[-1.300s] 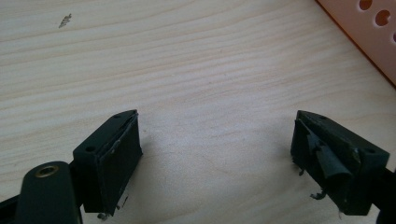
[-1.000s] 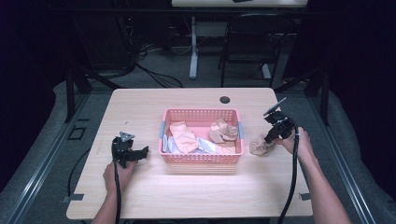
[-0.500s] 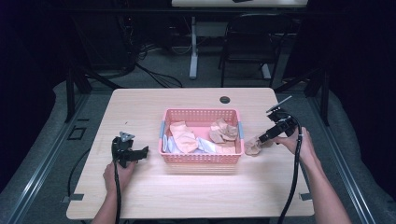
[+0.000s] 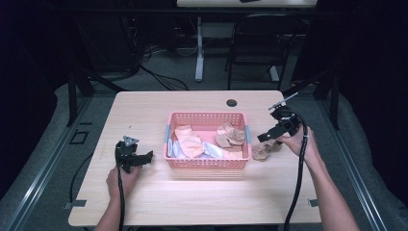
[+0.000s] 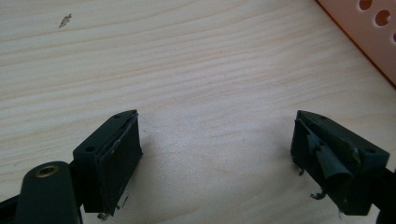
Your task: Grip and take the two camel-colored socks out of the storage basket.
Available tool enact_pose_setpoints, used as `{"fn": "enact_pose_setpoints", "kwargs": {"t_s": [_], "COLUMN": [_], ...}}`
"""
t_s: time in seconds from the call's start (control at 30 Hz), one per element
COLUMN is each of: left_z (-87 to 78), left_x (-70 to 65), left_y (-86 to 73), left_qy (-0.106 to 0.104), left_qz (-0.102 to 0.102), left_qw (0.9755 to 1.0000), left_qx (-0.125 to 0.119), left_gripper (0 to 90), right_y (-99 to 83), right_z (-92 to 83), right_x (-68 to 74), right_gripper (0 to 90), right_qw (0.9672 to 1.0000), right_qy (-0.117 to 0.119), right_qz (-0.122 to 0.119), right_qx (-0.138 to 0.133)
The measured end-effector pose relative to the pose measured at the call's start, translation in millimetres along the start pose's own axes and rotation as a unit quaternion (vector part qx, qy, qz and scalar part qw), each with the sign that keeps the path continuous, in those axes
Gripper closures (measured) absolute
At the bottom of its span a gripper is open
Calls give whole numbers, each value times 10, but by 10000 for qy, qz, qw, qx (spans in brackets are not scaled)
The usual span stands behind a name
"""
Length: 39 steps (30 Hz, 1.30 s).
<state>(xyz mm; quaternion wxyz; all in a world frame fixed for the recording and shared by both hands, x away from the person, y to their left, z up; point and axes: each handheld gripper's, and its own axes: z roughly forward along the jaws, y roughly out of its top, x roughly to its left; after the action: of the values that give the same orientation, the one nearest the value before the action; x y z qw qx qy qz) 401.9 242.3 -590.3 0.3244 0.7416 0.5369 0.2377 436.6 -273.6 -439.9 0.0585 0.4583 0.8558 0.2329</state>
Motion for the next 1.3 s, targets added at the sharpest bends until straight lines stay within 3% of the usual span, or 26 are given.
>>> {"fn": "enact_pose_setpoints", "kwargs": {"t_s": [0.17,0.4,0.43,0.67,0.87,1.03,1.23,1.27,1.3], "left_z": [0,0,0,0,0,-1,-2,-2,0], "left_x": [0,1,0,1,0,0,1,1,0], "left_y": [0,0,0,0,0,1,1,1,0], "left_qy": [0,-4,-1,-4,-2,4,0,0,-1], "left_qz": [-2,5,0,4,-3,-4,-2,-2,-5], "left_qw": [10000,10000,10000,10000,10000,10000,10000,10000,10000], "left_qx": [1,3,1,1,0,8,14,15,1], "left_gripper": [156,156,156,156,156,156,156,156,156], "right_y": [145,327,404,605,742,825,880,876,887], "right_z": [-59,-50,-16,176,384,560,763,803,823], "right_x": [137,300,370,571,657,687,680,690,680], "right_gripper": [0,0,0,0,0,0,0,0,0], "right_qw": [9997,9991,9985,9971,9953,9947,9931,9942,9928], "right_qy": [42,111,148,280,412,437,371,329,293], "right_qz": [-117,-355,-499,-704,-859,-845,-825,-744,-807], "right_qx": [-203,-206,-156,-94,184,389,748,705,831]}}
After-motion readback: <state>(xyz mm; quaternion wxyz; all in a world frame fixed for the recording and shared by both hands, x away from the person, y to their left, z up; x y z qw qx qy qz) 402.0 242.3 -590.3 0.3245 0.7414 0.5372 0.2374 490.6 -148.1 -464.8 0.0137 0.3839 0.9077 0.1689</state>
